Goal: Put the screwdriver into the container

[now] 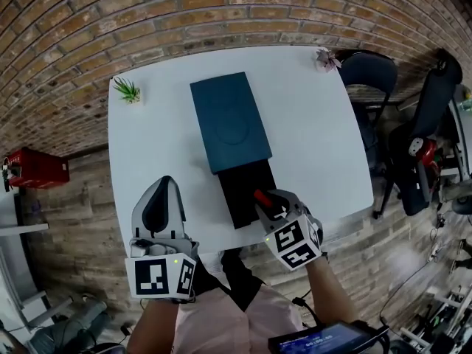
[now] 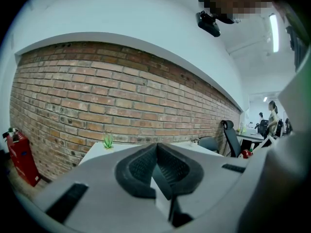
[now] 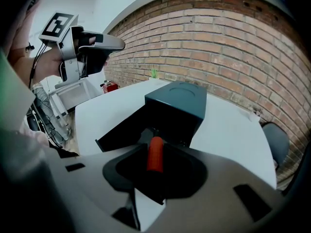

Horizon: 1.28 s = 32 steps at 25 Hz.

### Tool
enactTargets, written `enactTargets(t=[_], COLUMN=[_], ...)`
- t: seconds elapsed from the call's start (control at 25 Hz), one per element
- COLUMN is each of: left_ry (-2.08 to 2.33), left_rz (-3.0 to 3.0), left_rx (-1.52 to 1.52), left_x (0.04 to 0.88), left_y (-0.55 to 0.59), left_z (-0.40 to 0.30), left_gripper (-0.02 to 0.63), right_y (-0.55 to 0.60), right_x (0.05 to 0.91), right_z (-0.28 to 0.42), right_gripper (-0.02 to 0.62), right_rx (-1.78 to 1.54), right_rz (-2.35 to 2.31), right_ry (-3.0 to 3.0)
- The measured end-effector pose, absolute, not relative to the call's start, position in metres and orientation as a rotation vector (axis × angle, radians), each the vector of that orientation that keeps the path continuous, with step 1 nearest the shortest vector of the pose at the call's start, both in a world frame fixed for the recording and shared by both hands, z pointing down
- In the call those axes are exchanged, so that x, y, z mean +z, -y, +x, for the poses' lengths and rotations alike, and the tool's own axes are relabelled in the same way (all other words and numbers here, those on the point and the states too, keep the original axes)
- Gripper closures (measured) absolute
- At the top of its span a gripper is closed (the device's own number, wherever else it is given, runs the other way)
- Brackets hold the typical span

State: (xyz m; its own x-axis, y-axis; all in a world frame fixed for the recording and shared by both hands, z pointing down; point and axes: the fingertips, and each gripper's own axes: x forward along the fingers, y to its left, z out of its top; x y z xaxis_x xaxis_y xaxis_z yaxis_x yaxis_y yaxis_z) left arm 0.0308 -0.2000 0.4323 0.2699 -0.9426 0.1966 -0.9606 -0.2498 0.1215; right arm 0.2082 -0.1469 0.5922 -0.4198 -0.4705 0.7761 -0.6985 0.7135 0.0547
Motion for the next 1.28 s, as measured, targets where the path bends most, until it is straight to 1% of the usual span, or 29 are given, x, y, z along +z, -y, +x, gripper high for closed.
enactTargets(t=[0.48,0.6,0.76,0.96,1.2,1.28], left_ry=[1.759,1.754,1.747,1.741,1.748,1.752], left_rz=[2.325,2.336,2.358,2.412,2.512,2.549], left_rx=[0.130,0.126,0.113,0.074,-0.014,-0.051], left_x=[0.433,0.430,0.422,0.401,0.347,0.326], left_y=[0.203,0.200,0.194,0.185,0.172,0.170], left_z=[0.029,0.031,0.033,0.039,0.050,0.054], left_gripper=[0.594,0.594,0.594,0.594,0.594,0.594], right_y=[0.149,0.149,0.152,0.162,0.176,0.179], right_x=[0.600,0.601,0.589,0.543,0.452,0.417], right_z=[0.205,0.205,0.204,0.206,0.205,0.205], right_gripper=[0.477,0.460,0.454,0.454,0.462,0.485], right_rx=[0.342,0.349,0.355,0.372,0.300,0.245], right_rz=[0.853,0.857,0.904,1.053,1.288,1.369], right_ry=[2.055,2.057,2.087,2.183,2.340,2.388])
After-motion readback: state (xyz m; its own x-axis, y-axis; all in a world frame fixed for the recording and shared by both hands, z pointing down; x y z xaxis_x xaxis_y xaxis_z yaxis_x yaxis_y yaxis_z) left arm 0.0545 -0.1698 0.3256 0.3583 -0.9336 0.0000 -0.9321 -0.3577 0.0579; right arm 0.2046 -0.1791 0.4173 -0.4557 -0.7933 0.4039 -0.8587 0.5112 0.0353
